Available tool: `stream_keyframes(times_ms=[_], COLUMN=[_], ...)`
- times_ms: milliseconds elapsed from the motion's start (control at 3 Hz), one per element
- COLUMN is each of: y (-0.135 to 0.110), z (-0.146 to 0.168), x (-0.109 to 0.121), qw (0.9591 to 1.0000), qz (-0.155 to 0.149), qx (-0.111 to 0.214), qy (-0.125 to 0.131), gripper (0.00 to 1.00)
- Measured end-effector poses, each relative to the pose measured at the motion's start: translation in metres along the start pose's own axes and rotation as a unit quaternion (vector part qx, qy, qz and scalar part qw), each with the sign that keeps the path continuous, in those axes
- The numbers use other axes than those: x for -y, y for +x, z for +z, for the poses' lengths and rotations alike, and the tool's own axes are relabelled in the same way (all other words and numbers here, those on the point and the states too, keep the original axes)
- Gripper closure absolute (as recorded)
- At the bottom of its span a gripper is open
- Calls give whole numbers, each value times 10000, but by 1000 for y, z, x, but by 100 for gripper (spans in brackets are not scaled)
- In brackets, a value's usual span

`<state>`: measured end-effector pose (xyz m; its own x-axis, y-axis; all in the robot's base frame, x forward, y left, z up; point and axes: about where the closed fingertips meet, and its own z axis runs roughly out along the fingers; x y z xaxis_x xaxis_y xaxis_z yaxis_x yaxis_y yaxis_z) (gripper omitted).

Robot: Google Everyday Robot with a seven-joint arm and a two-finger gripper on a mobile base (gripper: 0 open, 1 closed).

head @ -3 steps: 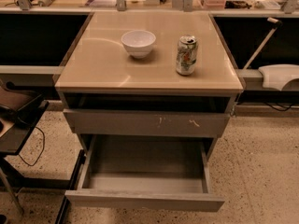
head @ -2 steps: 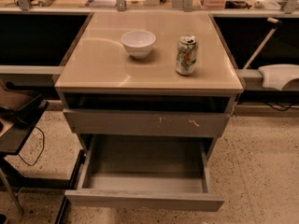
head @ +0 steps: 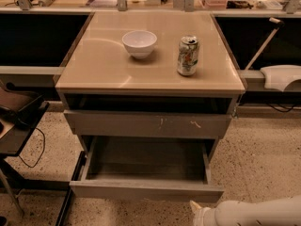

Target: Close middle drawer

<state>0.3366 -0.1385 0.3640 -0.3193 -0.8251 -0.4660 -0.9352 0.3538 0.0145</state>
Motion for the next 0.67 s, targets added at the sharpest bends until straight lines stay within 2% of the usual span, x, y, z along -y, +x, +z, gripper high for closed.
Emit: stream_keyframes(times_ms=[333, 667], y=[0, -4], z=[0, 7], x=[1, 34], qw=[10000, 9999], qz=[7, 42], qx=[2, -79], qy=[10, -60], gripper=[0, 0])
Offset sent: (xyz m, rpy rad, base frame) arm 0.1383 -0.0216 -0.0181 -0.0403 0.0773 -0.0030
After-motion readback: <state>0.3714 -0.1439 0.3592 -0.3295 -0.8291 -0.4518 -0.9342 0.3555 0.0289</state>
